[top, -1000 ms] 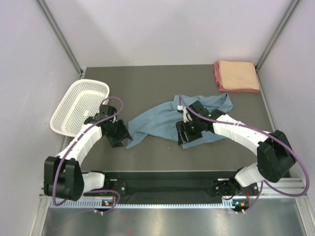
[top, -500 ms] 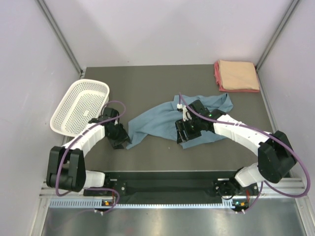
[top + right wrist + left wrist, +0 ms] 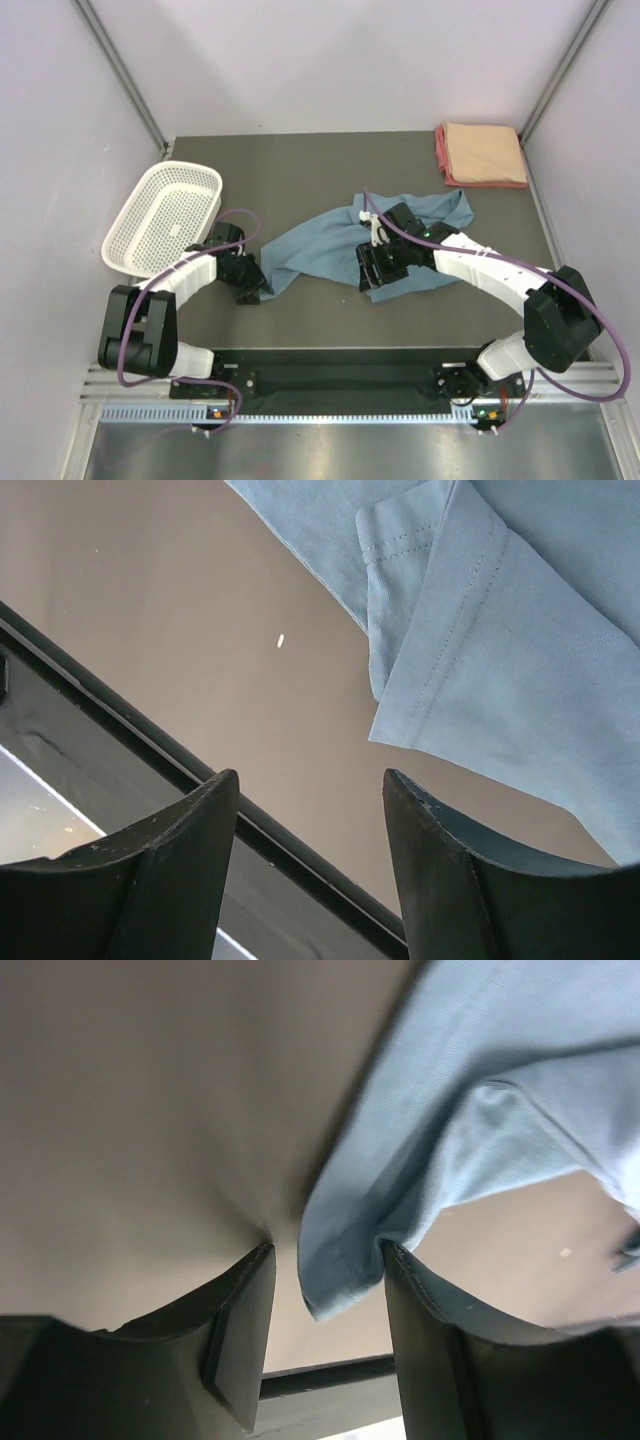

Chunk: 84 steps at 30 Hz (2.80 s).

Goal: Fold and stack the t-shirts
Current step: Flatten the tshirt out

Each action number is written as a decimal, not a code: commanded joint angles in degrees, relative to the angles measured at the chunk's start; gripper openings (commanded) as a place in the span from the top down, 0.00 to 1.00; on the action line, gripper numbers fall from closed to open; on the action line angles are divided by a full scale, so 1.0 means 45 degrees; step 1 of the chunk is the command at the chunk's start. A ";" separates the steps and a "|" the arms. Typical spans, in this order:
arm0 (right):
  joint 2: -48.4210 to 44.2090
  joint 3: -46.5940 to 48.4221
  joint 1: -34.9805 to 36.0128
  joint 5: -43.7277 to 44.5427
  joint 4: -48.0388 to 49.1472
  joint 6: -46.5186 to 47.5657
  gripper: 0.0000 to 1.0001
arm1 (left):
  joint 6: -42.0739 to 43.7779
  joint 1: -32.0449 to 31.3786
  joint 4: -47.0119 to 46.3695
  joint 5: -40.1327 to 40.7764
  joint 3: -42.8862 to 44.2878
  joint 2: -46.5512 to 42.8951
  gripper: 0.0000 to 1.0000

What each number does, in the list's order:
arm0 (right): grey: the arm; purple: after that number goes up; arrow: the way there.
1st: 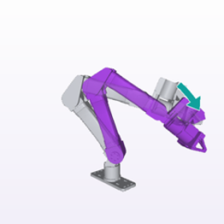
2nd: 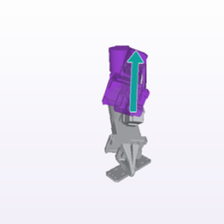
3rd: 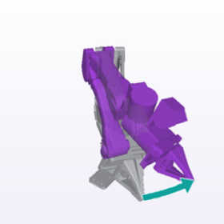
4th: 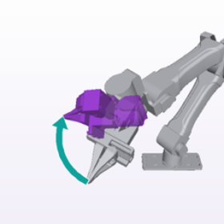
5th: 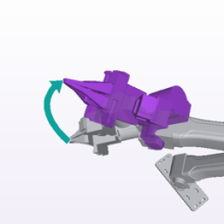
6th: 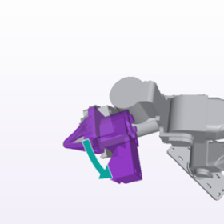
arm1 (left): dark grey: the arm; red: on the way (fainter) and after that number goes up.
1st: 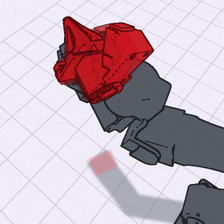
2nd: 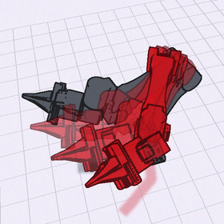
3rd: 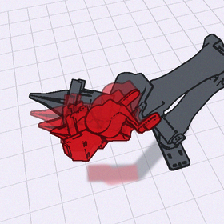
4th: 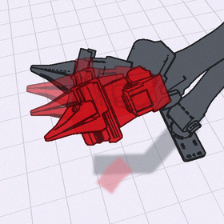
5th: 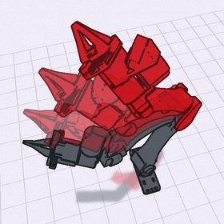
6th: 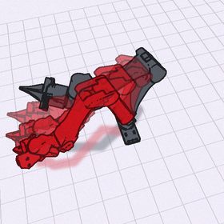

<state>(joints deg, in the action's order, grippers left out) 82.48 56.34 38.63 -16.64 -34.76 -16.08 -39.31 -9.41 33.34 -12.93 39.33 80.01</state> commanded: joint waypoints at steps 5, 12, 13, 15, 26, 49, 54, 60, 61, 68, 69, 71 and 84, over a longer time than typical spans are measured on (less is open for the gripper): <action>-0.0262 0.0157 0.0204 -0.0149 0.0479 0.0037 0.41 | -0.0347 0.0040 -0.1433 -0.0760 -0.0537 0.0658 0.51; -0.0028 -0.0136 0.0282 0.0123 0.0479 -0.0041 0.41 | -0.0483 0.0040 -0.1453 -0.0545 -0.0440 0.0658 0.70; -0.0027 -0.0175 0.0321 0.0182 0.0498 -0.0060 0.41 | -0.0483 0.0040 -0.1394 -0.0429 -0.0401 0.0639 0.73; 0.0069 -0.0175 0.0496 0.0493 0.0479 -0.0060 0.42 | -0.0444 0.0040 -0.1142 -0.0292 -0.0264 0.0600 0.82; 0.1690 -0.0039 0.1844 0.3247 0.0069 -0.0216 0.54 | -0.0092 0.0040 -0.0008 0.0334 0.0420 0.0072 1.00; 0.2942 -0.0292 0.2294 0.6648 0.0616 -0.0315 0.73 | 0.0005 0.0040 0.0539 0.0334 0.0946 -0.0337 1.00; 0.2104 -0.0527 0.2294 0.6706 0.0305 -0.0431 0.96 | 0.0102 0.0040 0.0852 0.0606 0.1181 -0.0513 1.00; 0.0739 -0.0254 0.2197 0.7213 -0.0672 -0.0646 1.00 | 0.0259 0.0060 0.1436 0.0959 0.1864 -0.0670 1.00; 0.0483 -0.0157 0.2003 0.7369 -0.1002 -0.0646 1.00 | 0.0259 0.0060 0.1554 0.1056 0.2213 -0.0728 1.00; -0.2308 0.2828 -0.1723 0.7764 -0.1748 0.0484 1.00 | 0.0493 0.0060 0.3038 0.2070 0.5220 -0.1178 1.00; -0.2448 0.3316 -0.2329 0.7742 -0.1709 0.0660 1.00 | 0.0532 0.0060 0.3194 0.2266 0.6017 -0.1217 1.00; -0.2508 0.4950 -0.4087 0.7413 -0.1592 0.1167 1.00 | 0.0513 0.0079 0.3605 0.2772 0.6764 -0.1236 1.00; 0.0400 1.3882 -0.7547 0.4991 -0.2626 -0.0255 1.00 | 0.0806 0.0782 0.4856 0.4201 1.3696 -0.0417 1.00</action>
<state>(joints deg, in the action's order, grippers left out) 80.64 112.07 7.40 10.13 -44.45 -14.96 -36.82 -6.92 53.10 2.94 95.24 77.56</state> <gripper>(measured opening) 0.020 0.046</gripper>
